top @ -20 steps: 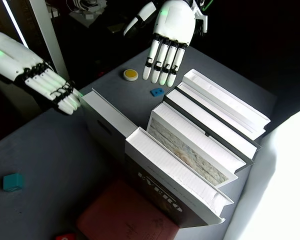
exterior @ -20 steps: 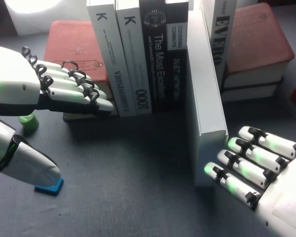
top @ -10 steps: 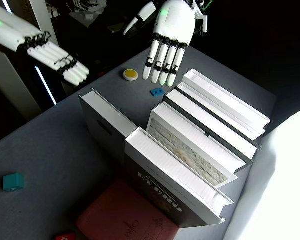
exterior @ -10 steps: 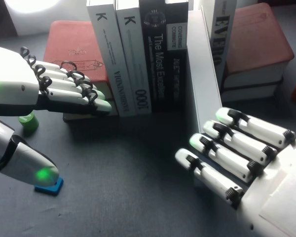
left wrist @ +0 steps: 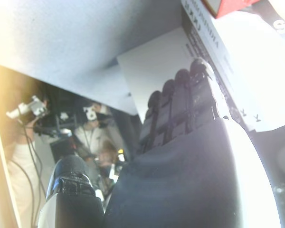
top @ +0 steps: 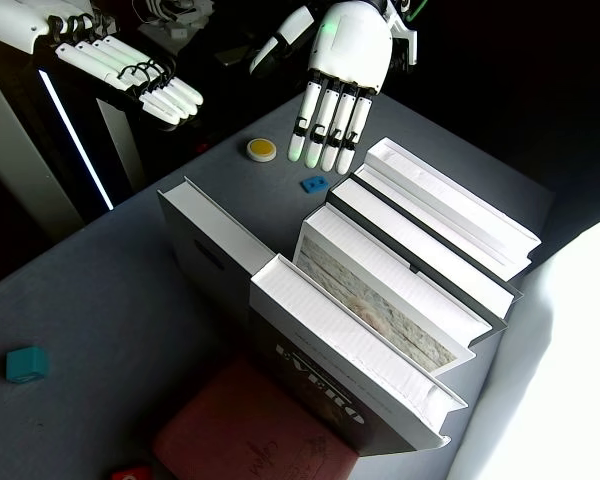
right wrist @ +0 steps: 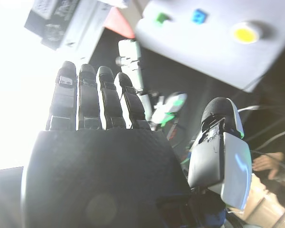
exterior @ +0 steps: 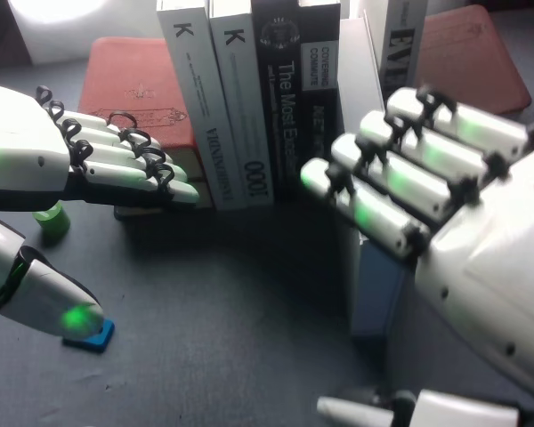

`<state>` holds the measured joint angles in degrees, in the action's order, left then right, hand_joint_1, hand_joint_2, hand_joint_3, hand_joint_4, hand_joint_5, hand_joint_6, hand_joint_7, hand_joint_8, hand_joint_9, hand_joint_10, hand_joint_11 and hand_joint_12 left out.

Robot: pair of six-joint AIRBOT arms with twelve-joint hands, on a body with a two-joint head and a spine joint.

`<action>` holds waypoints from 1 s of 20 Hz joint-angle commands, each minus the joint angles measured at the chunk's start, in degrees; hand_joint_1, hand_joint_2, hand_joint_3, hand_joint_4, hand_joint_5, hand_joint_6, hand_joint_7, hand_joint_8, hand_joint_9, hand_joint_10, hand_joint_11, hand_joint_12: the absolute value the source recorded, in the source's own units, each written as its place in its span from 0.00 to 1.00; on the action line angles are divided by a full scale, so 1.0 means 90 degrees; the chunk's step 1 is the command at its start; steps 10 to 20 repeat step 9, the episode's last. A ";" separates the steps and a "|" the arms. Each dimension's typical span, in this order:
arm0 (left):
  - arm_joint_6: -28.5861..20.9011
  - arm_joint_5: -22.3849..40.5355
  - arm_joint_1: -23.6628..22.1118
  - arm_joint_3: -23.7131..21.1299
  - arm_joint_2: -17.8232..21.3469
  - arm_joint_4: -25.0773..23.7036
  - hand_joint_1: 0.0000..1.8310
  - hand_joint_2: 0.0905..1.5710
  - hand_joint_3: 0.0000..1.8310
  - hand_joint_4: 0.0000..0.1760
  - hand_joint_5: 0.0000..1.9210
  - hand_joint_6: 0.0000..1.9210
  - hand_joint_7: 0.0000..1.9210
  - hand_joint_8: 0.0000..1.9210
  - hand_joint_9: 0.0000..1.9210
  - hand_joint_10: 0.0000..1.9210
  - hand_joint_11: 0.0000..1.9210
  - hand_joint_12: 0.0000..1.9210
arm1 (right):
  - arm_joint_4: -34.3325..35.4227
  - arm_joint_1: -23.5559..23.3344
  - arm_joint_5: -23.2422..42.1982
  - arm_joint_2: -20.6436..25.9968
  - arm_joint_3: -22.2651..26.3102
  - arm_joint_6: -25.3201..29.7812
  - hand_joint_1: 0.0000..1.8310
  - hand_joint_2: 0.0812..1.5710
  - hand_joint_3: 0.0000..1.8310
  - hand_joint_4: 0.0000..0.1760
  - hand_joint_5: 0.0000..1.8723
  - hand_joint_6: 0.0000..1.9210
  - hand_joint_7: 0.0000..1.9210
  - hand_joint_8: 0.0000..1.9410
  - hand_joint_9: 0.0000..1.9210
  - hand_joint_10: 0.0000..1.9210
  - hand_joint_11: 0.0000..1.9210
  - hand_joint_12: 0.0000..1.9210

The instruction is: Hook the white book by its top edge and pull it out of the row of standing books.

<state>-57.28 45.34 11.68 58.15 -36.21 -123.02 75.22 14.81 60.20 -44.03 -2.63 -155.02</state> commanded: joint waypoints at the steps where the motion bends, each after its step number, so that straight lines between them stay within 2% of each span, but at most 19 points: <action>1: -0.0021 -0.0167 -0.0059 0.0003 0.0000 0.0338 0.00 0.66 0.00 0.00 0.00 0.00 0.00 0.00 0.00 0.00 0.00 0.00 | -0.0703 -0.0110 0.0215 0.0031 -0.0008 0.0089 0.00 0.65 0.00 0.00 0.00 0.00 0.00 0.00 0.00 0.00 0.00 0.00; 6: -0.0023 -0.0168 -0.0073 -0.0006 -0.0001 0.0338 0.00 0.67 0.00 0.00 0.00 0.00 0.00 0.00 0.00 0.00 0.00 0.00 | -0.0707 -0.0253 0.0109 0.0048 -0.0276 0.0238 0.00 0.65 0.00 0.00 0.00 0.00 0.00 0.00 0.00 0.00 0.00 0.00; 9: -0.0023 -0.0168 -0.0070 -0.0004 -0.0001 0.0338 0.00 0.66 0.00 0.00 0.00 0.00 0.00 0.00 0.00 0.00 0.00 0.00 | -0.0706 -0.0497 -0.0614 0.0295 -0.0577 0.0687 0.00 0.66 0.01 0.00 0.00 0.00 0.00 0.00 0.00 0.00 0.00 0.00; 20: -0.0023 -0.0168 -0.0070 -0.0004 -0.0001 0.0338 0.00 0.66 0.00 0.00 0.00 0.00 0.00 0.00 0.00 0.00 0.00 0.00 | -0.0706 -0.0497 -0.0614 0.0295 -0.0577 0.0687 0.00 0.66 0.01 0.00 0.00 0.00 0.00 0.00 0.00 0.00 0.00 0.00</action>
